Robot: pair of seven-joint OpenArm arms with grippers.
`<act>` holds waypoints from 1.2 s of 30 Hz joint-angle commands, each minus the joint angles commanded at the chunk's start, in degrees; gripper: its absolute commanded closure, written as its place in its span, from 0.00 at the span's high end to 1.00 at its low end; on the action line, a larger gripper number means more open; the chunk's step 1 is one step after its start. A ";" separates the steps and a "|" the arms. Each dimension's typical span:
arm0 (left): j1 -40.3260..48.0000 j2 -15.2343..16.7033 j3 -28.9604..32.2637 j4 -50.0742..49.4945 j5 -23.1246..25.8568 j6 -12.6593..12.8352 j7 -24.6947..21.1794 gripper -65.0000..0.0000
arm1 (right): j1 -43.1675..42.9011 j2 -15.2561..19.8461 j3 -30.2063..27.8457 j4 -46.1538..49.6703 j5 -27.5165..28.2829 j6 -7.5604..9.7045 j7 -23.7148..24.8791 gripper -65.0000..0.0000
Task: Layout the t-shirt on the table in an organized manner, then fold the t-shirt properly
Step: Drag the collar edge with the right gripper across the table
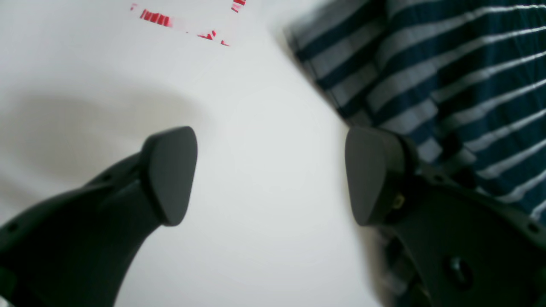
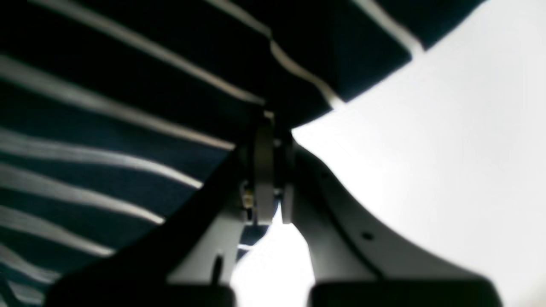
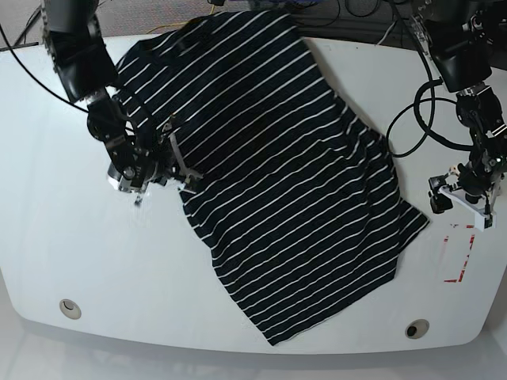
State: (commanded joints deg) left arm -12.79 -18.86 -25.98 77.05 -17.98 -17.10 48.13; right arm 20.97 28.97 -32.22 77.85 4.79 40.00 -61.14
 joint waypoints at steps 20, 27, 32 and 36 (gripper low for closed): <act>5.89 0.18 0.18 8.97 0.00 0.00 0.00 0.78 | 13.45 -9.41 -0.62 -21.80 -16.44 0.00 23.91 0.01; 6.86 0.26 0.18 10.37 0.00 0.00 0.00 0.78 | 13.19 -10.90 6.15 -20.48 -18.29 0.00 24.53 0.01; 7.65 0.26 0.18 10.73 -0.09 0.00 0.00 0.79 | 10.81 -11.08 14.33 -14.59 -18.46 0.00 24.26 0.01; 7.47 0.26 0.18 10.64 -0.97 -0.09 0.00 0.79 | 8.62 -11.08 21.10 -8.62 -18.64 0.00 24.26 0.08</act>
State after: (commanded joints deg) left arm -5.32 -18.59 -25.80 87.69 -18.95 -17.19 48.13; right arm 29.58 17.89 -11.12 69.23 -13.85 40.00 -36.88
